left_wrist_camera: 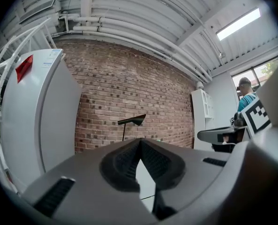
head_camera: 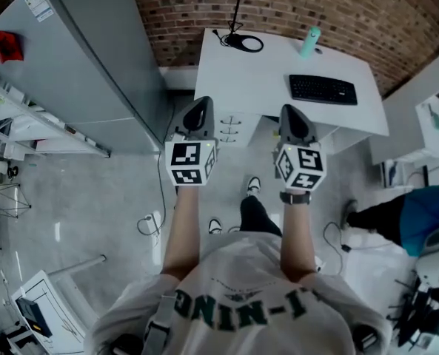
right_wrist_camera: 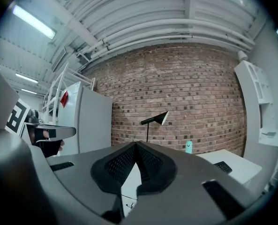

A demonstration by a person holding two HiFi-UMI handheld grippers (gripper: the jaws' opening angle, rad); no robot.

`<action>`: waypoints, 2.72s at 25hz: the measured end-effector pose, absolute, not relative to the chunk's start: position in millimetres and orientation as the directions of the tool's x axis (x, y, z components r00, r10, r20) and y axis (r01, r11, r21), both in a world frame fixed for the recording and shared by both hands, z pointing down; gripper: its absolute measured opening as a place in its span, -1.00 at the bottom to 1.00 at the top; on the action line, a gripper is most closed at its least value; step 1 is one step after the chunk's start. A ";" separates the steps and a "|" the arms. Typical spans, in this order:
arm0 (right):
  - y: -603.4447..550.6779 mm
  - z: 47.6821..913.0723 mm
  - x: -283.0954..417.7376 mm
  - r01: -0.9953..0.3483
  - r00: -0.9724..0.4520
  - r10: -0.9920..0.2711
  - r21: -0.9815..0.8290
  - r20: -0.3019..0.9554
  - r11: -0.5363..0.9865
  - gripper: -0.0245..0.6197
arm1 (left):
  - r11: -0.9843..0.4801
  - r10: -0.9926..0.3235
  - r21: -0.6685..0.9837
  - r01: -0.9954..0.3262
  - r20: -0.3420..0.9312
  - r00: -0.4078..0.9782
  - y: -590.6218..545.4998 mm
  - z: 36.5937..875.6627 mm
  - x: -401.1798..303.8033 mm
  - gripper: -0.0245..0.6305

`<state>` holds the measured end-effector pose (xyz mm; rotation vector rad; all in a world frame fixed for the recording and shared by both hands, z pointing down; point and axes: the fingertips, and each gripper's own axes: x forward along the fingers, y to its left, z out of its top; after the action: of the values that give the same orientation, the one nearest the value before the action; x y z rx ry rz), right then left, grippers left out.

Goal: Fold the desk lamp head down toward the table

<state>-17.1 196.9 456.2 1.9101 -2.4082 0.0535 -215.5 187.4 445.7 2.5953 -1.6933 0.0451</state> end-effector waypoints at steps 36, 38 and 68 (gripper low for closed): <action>-261.5 389.6 107.5 -0.929 -0.368 -0.930 -0.041 0.014 0.367 -0.91 | -0.354 -0.935 0.013 -0.935 0.031 0.354 -242.8 393.5 -54.1 -0.93; -274.4 379.2 106.9 -0.931 -0.363 -0.932 -0.041 0.000 0.362 -0.91 | -0.367 -0.930 0.020 -0.930 0.025 0.367 -258.0 389.9 -54.4 -0.93; -389.6 321.9 120.7 -0.893 -0.345 -0.928 -0.253 -0.141 0.371 -0.51 | -0.537 -0.843 0.011 -0.843 -0.050 0.536 -371.1 360.2 -23.8 -0.93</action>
<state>120.7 -389.6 321.9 1.9132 -2.8075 0.2254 -23.8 -371.1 360.2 2.7656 -1.5183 -0.0779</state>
